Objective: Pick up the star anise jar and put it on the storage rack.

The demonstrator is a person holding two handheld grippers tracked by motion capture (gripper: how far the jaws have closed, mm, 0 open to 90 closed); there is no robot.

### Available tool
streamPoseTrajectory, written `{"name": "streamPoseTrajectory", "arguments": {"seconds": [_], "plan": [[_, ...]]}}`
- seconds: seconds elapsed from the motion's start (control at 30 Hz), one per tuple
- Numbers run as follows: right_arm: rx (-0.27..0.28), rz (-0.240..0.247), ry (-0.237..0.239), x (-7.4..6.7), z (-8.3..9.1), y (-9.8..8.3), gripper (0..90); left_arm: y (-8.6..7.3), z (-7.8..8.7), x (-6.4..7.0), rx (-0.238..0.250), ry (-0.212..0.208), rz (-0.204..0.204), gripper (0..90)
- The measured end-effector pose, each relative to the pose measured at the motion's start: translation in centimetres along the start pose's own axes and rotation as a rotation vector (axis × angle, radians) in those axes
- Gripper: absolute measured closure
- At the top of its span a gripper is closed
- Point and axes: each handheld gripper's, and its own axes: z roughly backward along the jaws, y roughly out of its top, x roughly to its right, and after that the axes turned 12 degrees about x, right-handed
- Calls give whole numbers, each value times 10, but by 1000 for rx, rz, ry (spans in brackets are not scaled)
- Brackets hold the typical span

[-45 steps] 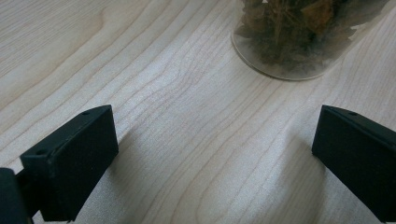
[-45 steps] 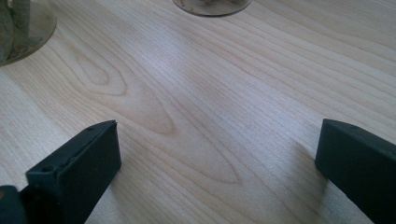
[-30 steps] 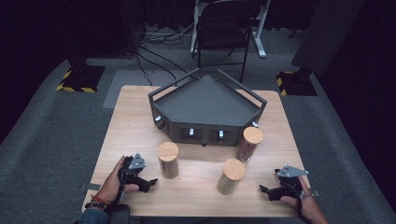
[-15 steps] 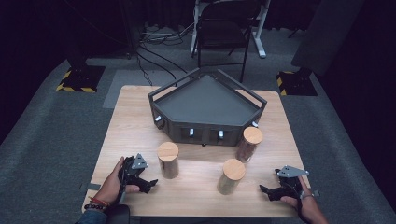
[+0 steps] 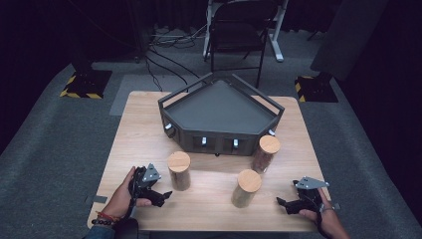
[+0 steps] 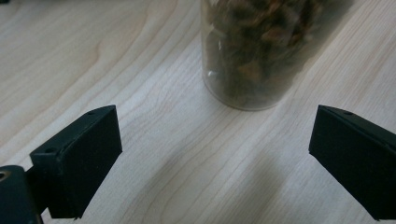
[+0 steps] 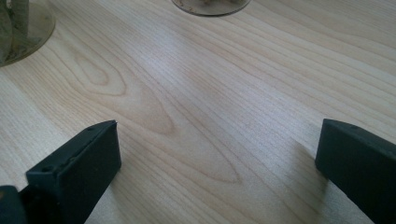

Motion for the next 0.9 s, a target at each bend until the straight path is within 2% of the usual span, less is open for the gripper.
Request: {"name": "streamPoseTrajectory", "arguments": {"seconds": [0.17,0.53,0.9], "plan": [[0,0,0,0,0,0,0,7,3,5,29,-6,-13,20],[0,0,0,0,0,0,0,23,3,14,57,-30,-42,21],[0,0,0,0,0,0,0,31,-1,12,99,-58,-26,25]]}}
